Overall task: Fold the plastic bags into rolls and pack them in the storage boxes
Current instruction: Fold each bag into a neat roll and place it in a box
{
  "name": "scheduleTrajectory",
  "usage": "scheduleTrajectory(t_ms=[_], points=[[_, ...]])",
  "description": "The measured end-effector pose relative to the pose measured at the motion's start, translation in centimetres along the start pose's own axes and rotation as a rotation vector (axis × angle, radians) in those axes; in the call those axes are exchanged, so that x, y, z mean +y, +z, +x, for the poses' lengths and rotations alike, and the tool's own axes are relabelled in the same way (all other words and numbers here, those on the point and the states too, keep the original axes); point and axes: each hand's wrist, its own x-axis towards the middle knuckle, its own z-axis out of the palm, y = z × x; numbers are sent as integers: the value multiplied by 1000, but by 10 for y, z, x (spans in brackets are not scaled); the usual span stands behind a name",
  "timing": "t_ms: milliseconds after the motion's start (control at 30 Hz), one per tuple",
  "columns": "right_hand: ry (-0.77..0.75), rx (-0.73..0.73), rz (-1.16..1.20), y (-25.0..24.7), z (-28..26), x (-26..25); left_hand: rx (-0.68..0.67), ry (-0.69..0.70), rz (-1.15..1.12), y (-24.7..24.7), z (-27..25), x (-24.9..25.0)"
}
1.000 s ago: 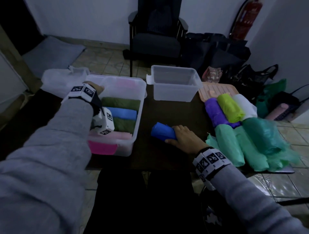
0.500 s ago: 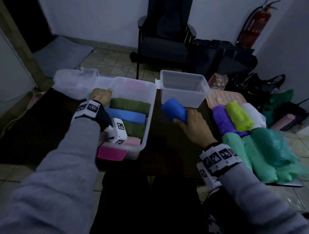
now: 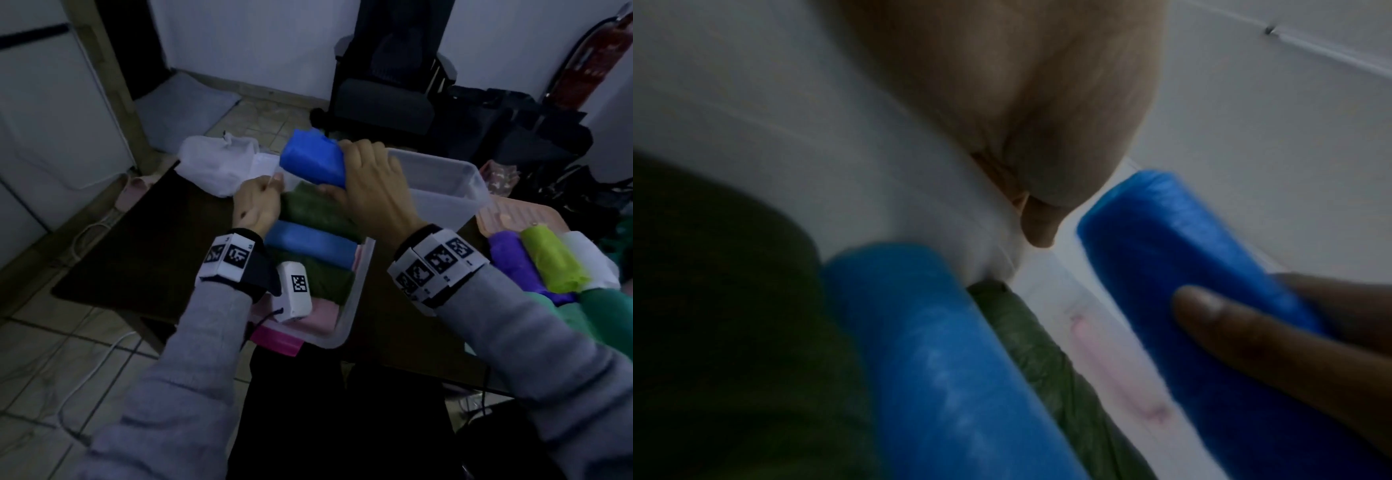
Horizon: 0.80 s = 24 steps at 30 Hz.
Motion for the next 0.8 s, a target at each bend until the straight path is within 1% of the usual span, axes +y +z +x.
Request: scheduleTrajectory(t_ms=[133, 200, 333, 367, 433, 600, 667, 733, 800], points=[[-5, -182, -59, 8, 7, -4, 41, 45, 23, -4, -5, -4], [9, -250, -60, 10, 11, -4, 50, 60, 17, -6, -8, -4], [56, -420, 47, 5, 26, 1, 61, 86, -1, -6, -10, -5], [59, -430, 86, 3, 29, 2, 65, 88, -6, -6, -11, -5], [30, -393, 91, 3, 29, 2, 75, 80, -18, -7, -12, -7], [-83, -242, -155, 11, 19, -3, 83, 70, -50, -8, -14, -8], [-110, -206, -180, 13, 16, -4, 69, 66, -55, -8, -13, -7], [-112, -233, -160, 15, 14, -5, 68, 72, -67, -7, -13, -6], [-98, -291, -140, 19, 15, -6, 75, 80, -65, -8, -14, -6]])
